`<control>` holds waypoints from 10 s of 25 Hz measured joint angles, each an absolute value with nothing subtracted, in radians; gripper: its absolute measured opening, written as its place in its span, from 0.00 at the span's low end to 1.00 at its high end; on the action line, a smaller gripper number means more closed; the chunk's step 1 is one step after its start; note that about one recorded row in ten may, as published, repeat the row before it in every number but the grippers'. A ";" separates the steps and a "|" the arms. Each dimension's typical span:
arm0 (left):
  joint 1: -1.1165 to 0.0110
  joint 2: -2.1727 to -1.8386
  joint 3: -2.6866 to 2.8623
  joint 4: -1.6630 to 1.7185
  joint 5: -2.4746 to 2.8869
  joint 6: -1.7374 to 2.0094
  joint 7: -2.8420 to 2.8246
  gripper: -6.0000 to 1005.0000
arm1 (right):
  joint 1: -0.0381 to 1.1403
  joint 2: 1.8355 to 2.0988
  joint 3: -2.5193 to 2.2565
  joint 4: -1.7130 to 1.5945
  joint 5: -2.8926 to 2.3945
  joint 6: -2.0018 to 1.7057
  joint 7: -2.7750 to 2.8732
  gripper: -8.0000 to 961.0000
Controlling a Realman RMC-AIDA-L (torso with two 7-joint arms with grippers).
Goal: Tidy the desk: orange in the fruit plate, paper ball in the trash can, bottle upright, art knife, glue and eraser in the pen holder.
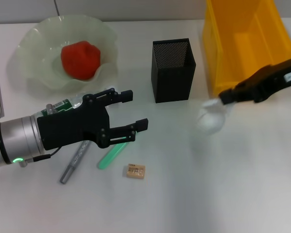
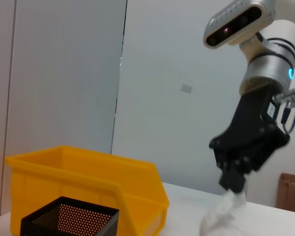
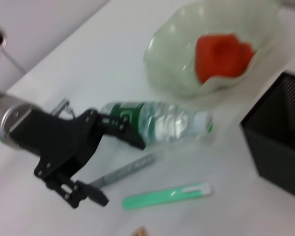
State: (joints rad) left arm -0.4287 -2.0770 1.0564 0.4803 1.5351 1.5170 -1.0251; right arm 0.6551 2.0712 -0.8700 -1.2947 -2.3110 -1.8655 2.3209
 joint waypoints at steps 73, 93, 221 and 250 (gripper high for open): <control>-0.437 -2.078 1.065 0.466 1.496 1.516 -1.011 0.80 | 0.603 1.984 -0.655 -1.049 -2.062 -1.618 1.935 0.27; -0.460 -2.077 1.065 0.475 1.496 1.545 -1.011 0.80 | 0.341 2.079 -0.833 -0.685 -1.612 -1.837 1.199 0.75; -0.815 -2.080 1.660 1.067 2.724 1.210 -2.483 0.79 | 0.370 2.082 -0.844 -0.233 -1.617 -1.665 0.928 0.77; -0.824 -2.080 1.679 1.029 2.738 1.173 -2.480 0.54 | 0.376 2.083 -0.839 -0.217 -1.617 -1.663 0.928 0.77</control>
